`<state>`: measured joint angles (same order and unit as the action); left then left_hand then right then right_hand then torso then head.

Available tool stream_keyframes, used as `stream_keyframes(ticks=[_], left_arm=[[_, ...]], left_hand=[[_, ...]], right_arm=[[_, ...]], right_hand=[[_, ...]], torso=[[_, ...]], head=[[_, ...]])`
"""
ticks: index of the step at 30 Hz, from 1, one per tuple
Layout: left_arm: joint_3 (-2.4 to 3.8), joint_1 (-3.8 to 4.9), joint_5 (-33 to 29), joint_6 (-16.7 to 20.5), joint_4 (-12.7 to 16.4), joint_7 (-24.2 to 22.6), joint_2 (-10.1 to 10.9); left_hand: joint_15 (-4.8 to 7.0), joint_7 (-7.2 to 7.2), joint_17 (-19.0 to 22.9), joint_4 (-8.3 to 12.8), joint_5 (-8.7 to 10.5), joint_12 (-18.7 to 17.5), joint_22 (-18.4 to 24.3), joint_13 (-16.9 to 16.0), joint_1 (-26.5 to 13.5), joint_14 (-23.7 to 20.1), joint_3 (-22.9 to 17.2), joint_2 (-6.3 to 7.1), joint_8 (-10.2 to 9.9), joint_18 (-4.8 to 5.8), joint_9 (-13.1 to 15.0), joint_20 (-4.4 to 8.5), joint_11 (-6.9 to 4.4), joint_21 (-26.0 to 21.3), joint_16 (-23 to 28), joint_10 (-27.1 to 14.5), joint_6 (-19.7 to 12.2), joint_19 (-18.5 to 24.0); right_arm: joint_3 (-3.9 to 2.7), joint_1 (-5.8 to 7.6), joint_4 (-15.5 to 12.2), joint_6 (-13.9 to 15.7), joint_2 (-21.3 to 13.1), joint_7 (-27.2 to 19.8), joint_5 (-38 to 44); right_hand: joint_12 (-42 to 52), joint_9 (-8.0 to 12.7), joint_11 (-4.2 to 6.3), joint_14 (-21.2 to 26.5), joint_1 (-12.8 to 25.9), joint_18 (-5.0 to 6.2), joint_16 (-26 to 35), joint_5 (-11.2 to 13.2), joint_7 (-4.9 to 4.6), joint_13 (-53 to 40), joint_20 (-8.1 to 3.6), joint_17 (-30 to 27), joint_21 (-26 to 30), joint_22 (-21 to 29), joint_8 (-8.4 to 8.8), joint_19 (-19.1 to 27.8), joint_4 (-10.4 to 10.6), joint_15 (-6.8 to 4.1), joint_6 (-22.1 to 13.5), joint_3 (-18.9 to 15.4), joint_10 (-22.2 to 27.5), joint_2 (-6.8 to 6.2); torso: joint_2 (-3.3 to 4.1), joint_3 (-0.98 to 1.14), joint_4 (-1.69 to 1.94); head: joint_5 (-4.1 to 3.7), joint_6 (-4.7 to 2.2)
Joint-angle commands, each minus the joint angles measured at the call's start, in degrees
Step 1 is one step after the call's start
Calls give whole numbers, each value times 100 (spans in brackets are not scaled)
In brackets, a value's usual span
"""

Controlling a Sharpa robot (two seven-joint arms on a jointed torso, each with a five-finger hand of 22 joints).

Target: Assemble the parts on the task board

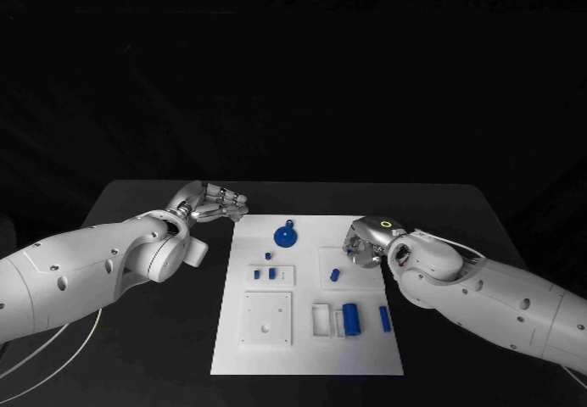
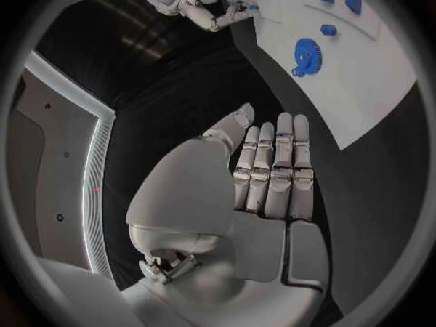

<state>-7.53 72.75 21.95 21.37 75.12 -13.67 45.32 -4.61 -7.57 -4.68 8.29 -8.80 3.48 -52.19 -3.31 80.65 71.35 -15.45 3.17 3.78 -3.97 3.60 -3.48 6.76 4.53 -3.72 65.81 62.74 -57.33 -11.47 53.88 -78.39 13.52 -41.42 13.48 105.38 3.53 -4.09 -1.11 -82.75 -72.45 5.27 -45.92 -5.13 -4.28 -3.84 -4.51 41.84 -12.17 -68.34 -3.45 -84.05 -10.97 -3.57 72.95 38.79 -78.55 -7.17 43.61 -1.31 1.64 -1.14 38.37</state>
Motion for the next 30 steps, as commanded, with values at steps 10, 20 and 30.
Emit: stream_keyframes(ticks=[10,20,30], left_arm=[[5,8,-151,-9,-107,-116,-25],[5,8,-200,11,-120,-127,-44],[5,8,-320,147,-123,-212,-124]], left_hand=[[-13,-15,3,25,-36,-1,-32,4,1,-11,17,-46,-11,-76,-1,0,1,-50,14,-47,-15,20],[-13,-15,3,25,-36,-1,-32,4,1,-11,17,-46,-11,-76,-1,0,1,-50,14,-47,-15,20],[-18,-15,5,23,-52,1,-36,3,-11,-19,12,-50,-10,-78,-1,-5,3,-54,14,-52,-11,26]], right_arm=[[-303,9,-281,3,-161,-194,-767],[-374,4,-677,44,-204,-426,-1465],[-356,-224,-1182,91,90,-613,-1273]], right_hand=[[-6,-8,10,-17,67,107,-4,-199,-4,24,-66,4,-34,-24,-22,-177,5,-35,25,-17,-47,2],[-6,-8,7,-16,77,104,14,-331,-6,25,-73,0,-17,-30,-22,-177,-16,-39,14,-86,-38,30],[-7,-9,5,-20,84,106,22,-391,-8,25,-72,-4,-3,-26,-22,-184,-51,-39,7,-147,-32,73]], torso=[[-4,-5,0],[-8,-17,1],[-30,-32,9]], head=[[27,-14],[258,-43],[669,-12]])
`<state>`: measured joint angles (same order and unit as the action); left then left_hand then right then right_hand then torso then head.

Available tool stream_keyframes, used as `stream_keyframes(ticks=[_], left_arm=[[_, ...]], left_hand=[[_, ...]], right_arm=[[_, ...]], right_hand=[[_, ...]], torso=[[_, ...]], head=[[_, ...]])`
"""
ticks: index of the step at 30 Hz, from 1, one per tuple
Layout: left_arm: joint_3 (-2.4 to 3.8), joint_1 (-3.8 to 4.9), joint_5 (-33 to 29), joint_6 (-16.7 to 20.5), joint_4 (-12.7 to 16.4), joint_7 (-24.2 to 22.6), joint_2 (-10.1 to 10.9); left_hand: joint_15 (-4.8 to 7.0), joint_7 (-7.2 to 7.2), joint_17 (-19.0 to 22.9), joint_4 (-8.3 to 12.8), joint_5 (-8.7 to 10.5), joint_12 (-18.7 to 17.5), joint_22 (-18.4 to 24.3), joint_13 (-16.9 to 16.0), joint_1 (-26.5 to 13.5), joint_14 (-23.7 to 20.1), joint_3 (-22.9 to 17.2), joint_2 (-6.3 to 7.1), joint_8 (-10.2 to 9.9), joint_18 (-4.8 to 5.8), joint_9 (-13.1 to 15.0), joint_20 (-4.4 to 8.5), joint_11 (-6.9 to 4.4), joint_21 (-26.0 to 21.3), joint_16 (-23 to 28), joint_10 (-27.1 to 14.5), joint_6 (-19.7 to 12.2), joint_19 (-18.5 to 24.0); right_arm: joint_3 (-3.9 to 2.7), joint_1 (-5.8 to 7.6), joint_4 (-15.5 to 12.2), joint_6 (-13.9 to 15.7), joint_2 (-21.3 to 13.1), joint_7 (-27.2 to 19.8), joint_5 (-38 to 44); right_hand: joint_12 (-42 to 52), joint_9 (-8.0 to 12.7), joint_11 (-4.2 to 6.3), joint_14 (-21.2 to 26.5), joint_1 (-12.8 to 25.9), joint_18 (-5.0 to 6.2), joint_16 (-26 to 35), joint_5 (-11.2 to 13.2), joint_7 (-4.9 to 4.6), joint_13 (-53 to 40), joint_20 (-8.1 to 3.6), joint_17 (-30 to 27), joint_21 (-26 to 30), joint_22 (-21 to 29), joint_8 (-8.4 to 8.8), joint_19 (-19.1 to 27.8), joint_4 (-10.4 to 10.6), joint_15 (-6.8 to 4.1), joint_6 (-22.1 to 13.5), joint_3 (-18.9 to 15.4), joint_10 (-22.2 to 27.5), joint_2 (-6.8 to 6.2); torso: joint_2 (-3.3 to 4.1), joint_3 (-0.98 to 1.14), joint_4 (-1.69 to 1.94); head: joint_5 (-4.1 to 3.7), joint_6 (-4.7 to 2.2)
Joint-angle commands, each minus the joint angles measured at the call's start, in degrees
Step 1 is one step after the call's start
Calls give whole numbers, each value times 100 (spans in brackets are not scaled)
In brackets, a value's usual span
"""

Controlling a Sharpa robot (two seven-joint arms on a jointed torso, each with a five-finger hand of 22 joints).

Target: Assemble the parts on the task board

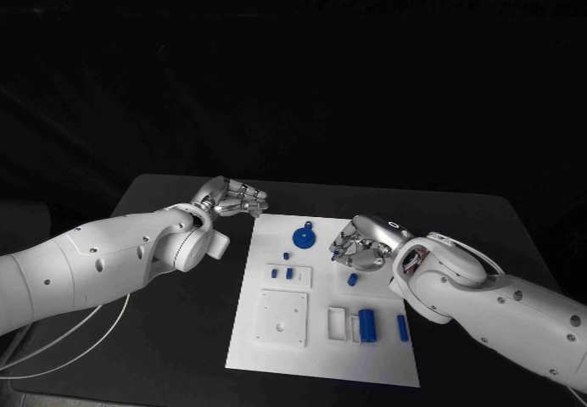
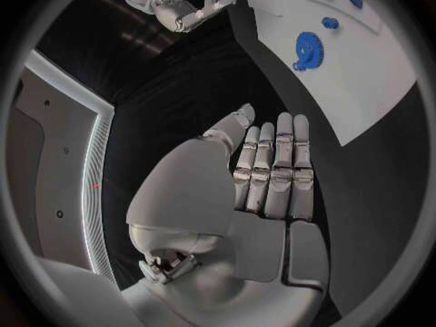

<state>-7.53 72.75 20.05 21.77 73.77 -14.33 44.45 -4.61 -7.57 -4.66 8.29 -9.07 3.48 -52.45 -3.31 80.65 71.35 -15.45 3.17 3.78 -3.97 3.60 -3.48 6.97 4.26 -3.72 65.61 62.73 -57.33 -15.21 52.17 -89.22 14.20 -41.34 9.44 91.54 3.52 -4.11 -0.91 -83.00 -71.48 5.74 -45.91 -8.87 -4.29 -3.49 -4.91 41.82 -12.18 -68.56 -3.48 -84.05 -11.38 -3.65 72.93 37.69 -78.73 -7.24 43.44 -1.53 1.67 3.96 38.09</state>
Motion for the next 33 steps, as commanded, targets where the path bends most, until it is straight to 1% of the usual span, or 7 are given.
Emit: stream_keyframes(ticks=[1,9,11,15,23,28,33], left_arm=[[5,8,-137,113,13,-151,-43],[4,8,-171,162,-16,-188,-109],[4,8,-176,167,-31,-189,-126],[4,8,-180,163,-41,-191,-151],[4,8,-185,143,-36,-189,-185],[4,8,-186,119,-37,-187,-206],[3,8,-187,97,-40,-179,-214]], left_hand=[[-19,-14,4,22,-29,0,-11,3,-16,-22,11,-51,-10,-78,-1,-7,-19,-29,15,-28,-7,29],[-24,-12,7,18,-31,2,0,3,-24,-36,7,-55,-9,-78,-1,-12,-21,-34,15,-22,-2,38],[-24,-12,7,18,-31,2,0,3,-24,-36,7,-55,-9,-78,-1,-12,-21,-34,15,-22,-2,38],[-27,-13,9,18,-29,0,7,3,-29,-46,7,-53,-10,-78,-1,-15,-19,-34,16,-23,-2,41],[-32,-12,11,13,-29,0,32,3,-39,-57,5,-56,-10,-80,-1,-21,-18,-37,15,-27,-4,45],[-32,-12,11,13,-29,0,32,3,-39,-57,5,-56,-10,-80,-1,-21,-18,-37,15,-27,-4,45],[-35,-14,9,2,-25,0,79,3,-50,-61,8,-59,-10,-83,-1,-25,-16,-35,14,-32,-11,37]], right_arm=[[33,-66,-114,11,107,-206,166],[394,-135,-126,-61,423,-78,794],[492,-143,-121,-48,499,-15,934],[620,-155,-108,6,623,99,1162],[798,-212,-38,179,815,543,1637],[913,-268,7,213,887,633,1803],[974,-327,52,232,922,664,1860]], right_hand=[[-5,-7,-15,4,-13,59,22,-17,-8,-10,-32,-2,-2,-4,-19,-183,-10,-31,9,-38,-13,79],[-5,-7,-15,2,-17,63,21,52,-7,-10,-33,-2,-7,-7,-19,-194,-42,-31,10,-31,-13,99],[-4,-6,-14,0,-6,63,17,58,-8,-10,-31,-1,-17,-19,-18,-191,-53,-28,13,-3,-14,93],[-6,-6,-15,0,-5,65,15,69,-6,-9,-33,-1,-24,-27,-18,-191,-58,-31,15,11,-17,92],[-5,-8,-11,-5,13,72,-3,118,0,-10,-38,-1,-55,-59,-20,-194,-69,-35,31,110,-37,59],[-5,-8,-10,-6,9,75,-12,165,1,-9,-38,-8,-68,-76,-18,-189,-68,-37,36,144,-42,51],[-5,-8,-10,-6,9,75,-12,165,1,-9,-38,-8,-68,-76,-18,-189,-68,-37,36,144,-42,51]], torso=[[-18,-16,8],[-20,-22,2],[-22,-24,8],[-17,-18,9],[-11,-13,4],[-15,-17,1],[-14,-13,2]], head=[[198,10],[517,66],[570,80],[644,118],[804,230],[823,284],[845,321]])
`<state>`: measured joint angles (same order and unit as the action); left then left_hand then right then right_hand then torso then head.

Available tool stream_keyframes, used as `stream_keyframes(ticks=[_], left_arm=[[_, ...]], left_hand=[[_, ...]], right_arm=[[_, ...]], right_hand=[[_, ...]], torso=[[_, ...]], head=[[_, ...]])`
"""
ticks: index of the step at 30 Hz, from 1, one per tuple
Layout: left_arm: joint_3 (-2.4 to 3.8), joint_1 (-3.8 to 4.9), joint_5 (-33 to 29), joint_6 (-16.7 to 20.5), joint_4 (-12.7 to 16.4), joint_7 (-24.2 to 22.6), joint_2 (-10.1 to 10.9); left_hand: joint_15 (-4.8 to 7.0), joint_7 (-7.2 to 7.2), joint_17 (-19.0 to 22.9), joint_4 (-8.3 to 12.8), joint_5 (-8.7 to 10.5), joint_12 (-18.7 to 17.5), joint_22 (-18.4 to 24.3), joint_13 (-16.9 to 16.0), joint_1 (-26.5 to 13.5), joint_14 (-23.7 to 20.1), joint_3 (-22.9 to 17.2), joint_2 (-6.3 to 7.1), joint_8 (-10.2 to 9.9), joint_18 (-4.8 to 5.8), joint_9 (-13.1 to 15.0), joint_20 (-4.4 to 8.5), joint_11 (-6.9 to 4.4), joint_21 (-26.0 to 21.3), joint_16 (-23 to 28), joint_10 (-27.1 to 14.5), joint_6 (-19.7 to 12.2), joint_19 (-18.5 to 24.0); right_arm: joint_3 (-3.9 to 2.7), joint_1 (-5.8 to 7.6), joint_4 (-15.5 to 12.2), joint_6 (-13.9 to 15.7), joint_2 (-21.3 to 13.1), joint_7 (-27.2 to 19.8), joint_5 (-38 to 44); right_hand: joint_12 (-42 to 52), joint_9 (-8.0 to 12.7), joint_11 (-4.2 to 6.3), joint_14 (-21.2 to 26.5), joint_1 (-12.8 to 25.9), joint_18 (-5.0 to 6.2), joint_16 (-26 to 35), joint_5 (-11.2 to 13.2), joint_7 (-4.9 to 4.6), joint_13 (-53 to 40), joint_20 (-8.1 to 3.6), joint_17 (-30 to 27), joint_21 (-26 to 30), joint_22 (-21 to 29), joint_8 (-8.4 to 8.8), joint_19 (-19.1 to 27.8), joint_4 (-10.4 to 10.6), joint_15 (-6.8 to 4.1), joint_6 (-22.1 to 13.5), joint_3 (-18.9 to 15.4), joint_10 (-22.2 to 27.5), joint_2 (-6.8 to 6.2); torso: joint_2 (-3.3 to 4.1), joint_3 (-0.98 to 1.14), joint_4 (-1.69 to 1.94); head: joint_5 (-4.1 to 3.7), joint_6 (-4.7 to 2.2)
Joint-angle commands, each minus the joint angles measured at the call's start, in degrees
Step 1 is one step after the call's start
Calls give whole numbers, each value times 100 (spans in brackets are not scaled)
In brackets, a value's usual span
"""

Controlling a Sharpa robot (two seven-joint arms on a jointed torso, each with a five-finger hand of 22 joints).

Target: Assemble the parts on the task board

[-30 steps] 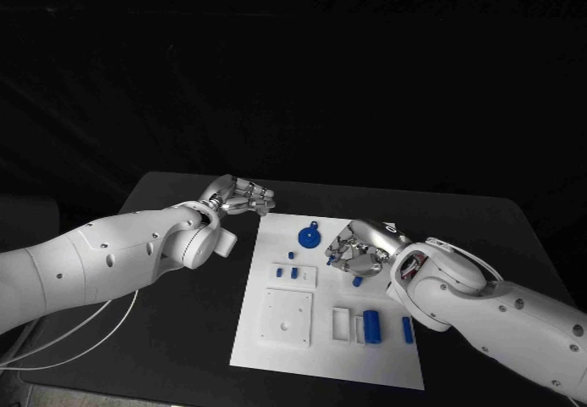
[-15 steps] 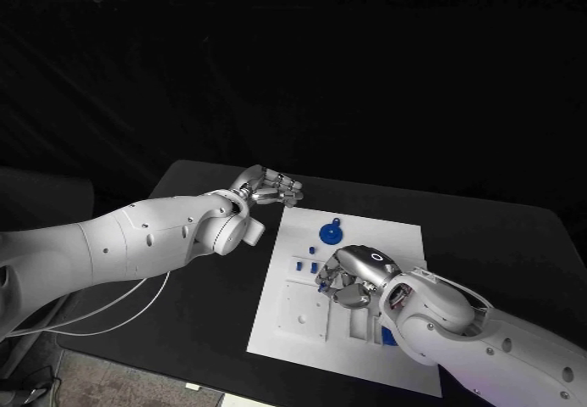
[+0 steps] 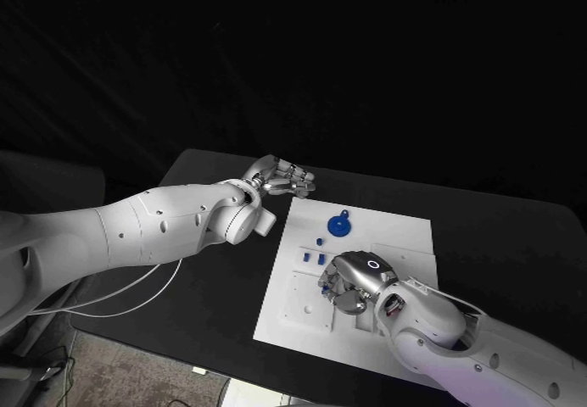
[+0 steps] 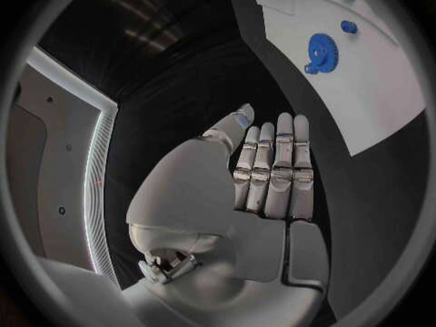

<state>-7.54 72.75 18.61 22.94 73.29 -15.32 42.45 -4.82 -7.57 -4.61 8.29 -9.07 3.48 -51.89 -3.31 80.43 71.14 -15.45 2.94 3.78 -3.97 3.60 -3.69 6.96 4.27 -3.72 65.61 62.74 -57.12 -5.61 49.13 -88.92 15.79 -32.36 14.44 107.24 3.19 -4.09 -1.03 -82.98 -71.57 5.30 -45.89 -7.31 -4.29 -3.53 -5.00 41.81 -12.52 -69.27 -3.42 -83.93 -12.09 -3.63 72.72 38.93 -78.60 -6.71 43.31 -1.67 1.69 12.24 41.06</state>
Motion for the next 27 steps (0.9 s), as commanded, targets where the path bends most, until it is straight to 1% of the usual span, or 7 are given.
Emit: stream_keyframes(ticks=[1,5,8,13,18,23,27], left_arm=[[4,7,-44,-26,7,-75,-14],[4,7,-44,-50,4,-61,-10],[4,7,-44,-58,-2,-55,-11],[4,7,-44,-65,-14,-51,-12],[4,7,-44,-69,-22,-48,-6],[4,7,-44,-76,-26,-41,1],[4,7,-44,-82,-26,-37,0]], left_hand=[[-14,-14,4,3,-26,0,23,3,-28,-40,8,-36,-10,-83,-1,-4,-15,-36,14,-33,-11,16],[-17,-16,4,0,-29,0,50,3,-31,-46,10,-35,-11,-84,-1,-7,-13,-37,15,-41,-21,14],[-17,-16,4,0,-30,0,53,3,-31,-47,11,-35,-11,-84,-1,-7,-12,-37,15,-41,-22,14],[-17,-16,4,0,-30,0,53,3,-31,-47,11,-35,-11,-84,-1,-7,-12,-37,15,-41,-22,14],[-17,-16,4,0,-30,0,53,3,-31,-47,11,-35,-11,-84,-1,-7,-12,-37,15,-41,-22,14],[-17,-16,4,0,-30,0,53,3,-31,-47,11,-35,-11,-84,-1,-7,-12,-37,15,-41,-22,14],[-22,-18,4,-7,-24,1,120,3,-32,-57,23,-35,-11,-85,-1,-12,-8,-35,15,-50,-30,6]], right_arm=[[19,-30,35,74,28,168,293],[38,-45,68,70,41,169,291],[70,-51,80,59,48,160,269],[111,-57,81,51,46,152,238],[127,-60,93,46,33,151,232],[135,-61,114,-9,32,135,205],[190,-61,157,-65,66,109,184]], right_hand=[[27,-10,1,-8,20,120,-16,11,1,-5,-29,-10,-35,-7,-25,-202,4,-38,58,29,-56,-4],[27,-10,1,-8,21,121,-18,13,1,-5,-30,-12,-37,-9,-25,-203,5,-39,59,36,-56,-5],[27,-10,1,-8,21,121,-18,13,1,-5,-30,-12,-37,-9,-25,-203,5,-39,59,36,-56,-5],[27,-11,2,-8,29,121,-24,14,2,-5,-30,-15,-38,-10,-25,-205,9,-39,60,45,-58,-8],[27,-11,2,-8,29,121,-24,14,2,-5,-30,-15,-38,-10,-25,-205,9,-39,60,45,-58,-8],[27,-12,3,-7,31,122,-28,22,3,-6,-30,-23,-39,-9,-25,-206,5,-40,60,56,-61,-7],[25,-11,0,0,41,120,-26,-10,0,-4,-28,-29,-34,-6,-24,-200,4,-39,54,42,-49,-16]], torso=[[-2,2,0],[-5,-1,1],[-4,-2,2],[-5,-4,-2],[-6,-7,0],[-2,-6,1],[-2,-9,-2]], head=[[25,21],[53,24],[70,46],[83,48],[94,43],[102,62],[105,73]])
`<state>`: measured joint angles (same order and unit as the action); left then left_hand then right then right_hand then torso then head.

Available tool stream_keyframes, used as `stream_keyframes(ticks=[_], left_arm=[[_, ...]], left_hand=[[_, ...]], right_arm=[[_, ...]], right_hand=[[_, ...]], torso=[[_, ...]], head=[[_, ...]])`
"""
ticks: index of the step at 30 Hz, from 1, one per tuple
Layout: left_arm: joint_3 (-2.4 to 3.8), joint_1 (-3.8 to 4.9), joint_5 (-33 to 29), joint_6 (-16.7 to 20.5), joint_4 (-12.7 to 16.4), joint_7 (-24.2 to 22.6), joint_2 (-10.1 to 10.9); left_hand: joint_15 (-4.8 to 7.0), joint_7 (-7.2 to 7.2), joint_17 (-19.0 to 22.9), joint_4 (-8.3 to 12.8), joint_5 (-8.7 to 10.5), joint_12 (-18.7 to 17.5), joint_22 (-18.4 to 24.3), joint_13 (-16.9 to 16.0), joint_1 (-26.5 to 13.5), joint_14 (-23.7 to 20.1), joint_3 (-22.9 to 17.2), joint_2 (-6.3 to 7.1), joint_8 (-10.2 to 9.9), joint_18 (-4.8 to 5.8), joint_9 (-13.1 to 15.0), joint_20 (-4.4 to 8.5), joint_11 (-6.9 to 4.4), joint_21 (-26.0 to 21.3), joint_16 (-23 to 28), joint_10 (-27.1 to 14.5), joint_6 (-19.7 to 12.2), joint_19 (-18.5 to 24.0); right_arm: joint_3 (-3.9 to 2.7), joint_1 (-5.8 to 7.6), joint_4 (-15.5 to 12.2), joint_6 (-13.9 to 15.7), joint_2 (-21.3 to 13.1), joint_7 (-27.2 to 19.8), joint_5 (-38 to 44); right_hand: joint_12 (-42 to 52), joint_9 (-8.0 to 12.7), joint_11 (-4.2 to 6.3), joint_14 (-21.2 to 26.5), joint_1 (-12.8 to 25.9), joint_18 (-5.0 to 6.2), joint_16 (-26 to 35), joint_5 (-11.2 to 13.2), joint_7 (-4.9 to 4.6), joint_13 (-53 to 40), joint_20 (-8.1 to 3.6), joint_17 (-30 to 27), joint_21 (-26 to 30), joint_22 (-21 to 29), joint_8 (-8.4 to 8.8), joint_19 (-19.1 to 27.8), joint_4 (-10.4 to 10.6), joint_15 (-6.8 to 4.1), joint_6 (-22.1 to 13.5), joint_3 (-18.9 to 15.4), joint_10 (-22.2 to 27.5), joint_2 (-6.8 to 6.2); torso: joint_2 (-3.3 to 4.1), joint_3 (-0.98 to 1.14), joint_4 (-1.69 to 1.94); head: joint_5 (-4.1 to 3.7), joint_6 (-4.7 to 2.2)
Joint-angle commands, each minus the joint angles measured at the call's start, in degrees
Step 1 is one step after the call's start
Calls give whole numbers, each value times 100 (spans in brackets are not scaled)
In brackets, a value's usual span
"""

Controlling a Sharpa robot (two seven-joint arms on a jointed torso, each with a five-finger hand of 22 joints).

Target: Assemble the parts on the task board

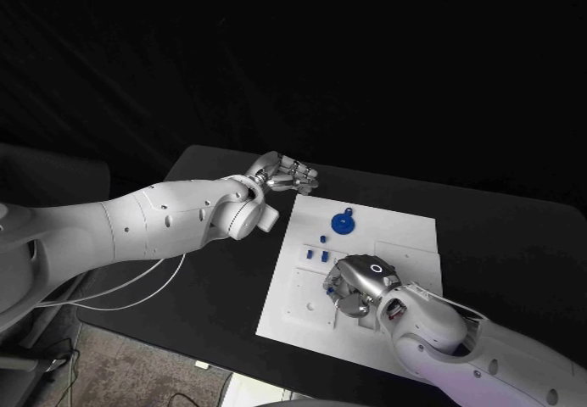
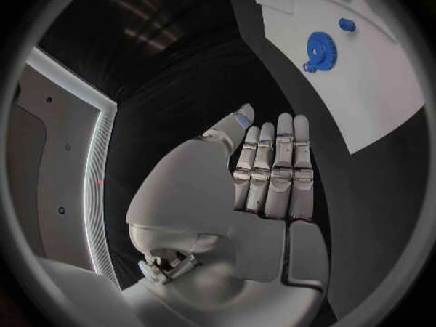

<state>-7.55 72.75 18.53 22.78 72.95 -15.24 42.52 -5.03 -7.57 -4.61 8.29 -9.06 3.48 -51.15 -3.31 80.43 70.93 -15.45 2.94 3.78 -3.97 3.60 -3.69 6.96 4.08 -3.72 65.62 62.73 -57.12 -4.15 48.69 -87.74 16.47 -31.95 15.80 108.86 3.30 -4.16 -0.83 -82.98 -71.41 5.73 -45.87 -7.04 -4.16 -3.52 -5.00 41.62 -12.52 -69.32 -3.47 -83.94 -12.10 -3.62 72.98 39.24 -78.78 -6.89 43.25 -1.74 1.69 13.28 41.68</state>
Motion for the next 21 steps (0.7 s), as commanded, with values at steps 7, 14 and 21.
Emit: stream_keyframes(ticks=[7,14,21], left_arm=[[4,7,-35,-80,10,-33,-10],[4,7,-35,-96,9,-9,0],[4,7,-35,-124,8,15,0]], left_hand=[[-2,-18,4,-7,-24,1,47,3,-32,-37,23,-35,-11,-84,-1,-12,-8,-16,15,-50,-30,6],[-4,-18,5,-2,-22,1,81,3,-19,-48,26,-32,-10,-85,-1,-14,-5,-16,15,-62,-34,9],[-14,-20,7,-18,-13,1,112,3,-39,-65,41,-28,-10,-86,-1,-24,1,-19,16,-80,-42,9]], right_arm=[[153,-17,172,-92,119,-76,-75],[188,-17,218,208,124,-115,-247],[195,-18,198,497,80,-168,-394]], right_hand=[[13,27,-84,0,88,72,-15,-131,-72,1,14,-44,11,37,-12,-192,79,10,-201,-279,247,-37],[12,47,-244,-2,143,119,-24,-36,-172,11,106,-80,85,165,-6,-220,234,115,-636,-564,767,-207],[11,46,-351,26,148,209,6,-267,-238,14,185,-140,143,306,-13,-222,323,181,-865,-689,1114,-466]], torso=[[3,3,6],[0,-3,-4],[-2,3,0]], head=[[-15,15],[-30,19],[-60,2]])
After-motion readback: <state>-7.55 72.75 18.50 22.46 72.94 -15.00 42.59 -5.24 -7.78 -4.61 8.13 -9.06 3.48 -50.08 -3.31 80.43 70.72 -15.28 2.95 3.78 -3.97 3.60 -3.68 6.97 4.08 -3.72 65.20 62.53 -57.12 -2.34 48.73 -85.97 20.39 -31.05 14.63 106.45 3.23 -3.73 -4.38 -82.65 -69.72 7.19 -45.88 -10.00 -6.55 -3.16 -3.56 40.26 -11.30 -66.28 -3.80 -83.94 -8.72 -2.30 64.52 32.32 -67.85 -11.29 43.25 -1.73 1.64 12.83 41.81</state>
